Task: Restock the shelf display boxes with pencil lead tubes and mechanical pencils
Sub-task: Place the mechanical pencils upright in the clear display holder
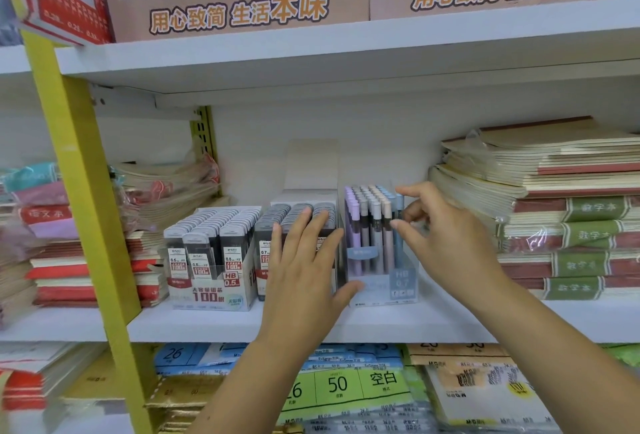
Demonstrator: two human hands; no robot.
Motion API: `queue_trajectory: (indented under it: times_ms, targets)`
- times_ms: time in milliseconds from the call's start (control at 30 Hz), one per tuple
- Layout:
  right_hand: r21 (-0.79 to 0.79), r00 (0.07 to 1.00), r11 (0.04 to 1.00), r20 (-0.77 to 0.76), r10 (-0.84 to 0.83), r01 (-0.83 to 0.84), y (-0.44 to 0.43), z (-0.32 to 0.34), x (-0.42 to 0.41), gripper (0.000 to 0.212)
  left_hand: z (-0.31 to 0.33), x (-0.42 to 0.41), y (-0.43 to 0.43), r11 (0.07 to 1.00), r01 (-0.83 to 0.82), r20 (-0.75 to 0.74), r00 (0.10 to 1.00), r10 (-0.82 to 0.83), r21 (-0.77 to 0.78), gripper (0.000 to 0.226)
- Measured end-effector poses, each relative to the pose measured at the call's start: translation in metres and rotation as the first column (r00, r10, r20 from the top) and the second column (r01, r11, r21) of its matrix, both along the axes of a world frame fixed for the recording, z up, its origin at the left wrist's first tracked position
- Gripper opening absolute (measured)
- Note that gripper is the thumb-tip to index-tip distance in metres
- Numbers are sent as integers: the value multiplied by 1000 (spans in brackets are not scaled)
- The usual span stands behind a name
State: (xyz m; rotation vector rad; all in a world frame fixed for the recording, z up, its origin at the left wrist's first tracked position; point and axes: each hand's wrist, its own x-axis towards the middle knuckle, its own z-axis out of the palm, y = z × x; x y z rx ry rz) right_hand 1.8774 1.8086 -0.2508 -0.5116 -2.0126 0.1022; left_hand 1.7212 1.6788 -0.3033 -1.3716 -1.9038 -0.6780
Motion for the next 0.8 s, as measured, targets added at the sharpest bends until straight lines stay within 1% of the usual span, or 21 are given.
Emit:
queue_trajectory:
  times_ms: [100, 167, 267, 367, 400, 433, 500, 533, 600, 667, 800]
  targets:
    - [-40, 1000, 999, 13, -28, 29, 3, -4, -4, 27, 2, 0, -1, 1000, -9, 1, 1000, 9, -13, 74]
    - [-81, 1000, 997, 17, 4, -2, 2, -8, -8, 25, 4, 0, -2, 999, -16, 0, 1000, 16, -31, 75]
    - [-133, 999, 990, -2, 36, -36, -2, -15, -12, 29, 7, -1, -4, 999, -4, 19, 1000, 5, -55, 77]
    - [-190, 999, 982, 17, 30, -27, -8, -18, -11, 45, 14, -5, -11, 999, 32, 51, 998, -32, 6, 77]
    - [-172, 998, 985, 65, 18, -6, -10, -18, -10, 53, 17, -8, -14, 999, 24, 52, 998, -26, 27, 76]
    - [-110, 988, 994, 151, -12, 29, -13, -17, -9, 60, 21, -12, -18, 999, 6, 40, 999, -7, 36, 76]
    - [52, 945, 995, 314, -92, 80, -16, -16, -10, 65, 27, -21, -26, 999, -39, 11, 999, 38, 25, 76]
    - [94, 930, 992, 352, -109, 81, -17, -15, -12, 66, 30, -26, -30, 998, -54, 7, 999, 54, 10, 75]
    - [104, 924, 992, 369, -101, 67, -20, -14, -18, 66, 31, -33, -34, 997, -62, 31, 998, 63, -36, 74]
    - [83, 937, 995, 342, -76, 50, -23, -15, -23, 66, 29, -38, -34, 996, -51, 55, 997, 55, -71, 70]
    - [78, 955, 996, 289, -60, 39, -23, -19, -30, 63, 27, -41, -31, 999, -24, 48, 999, 26, -39, 62]
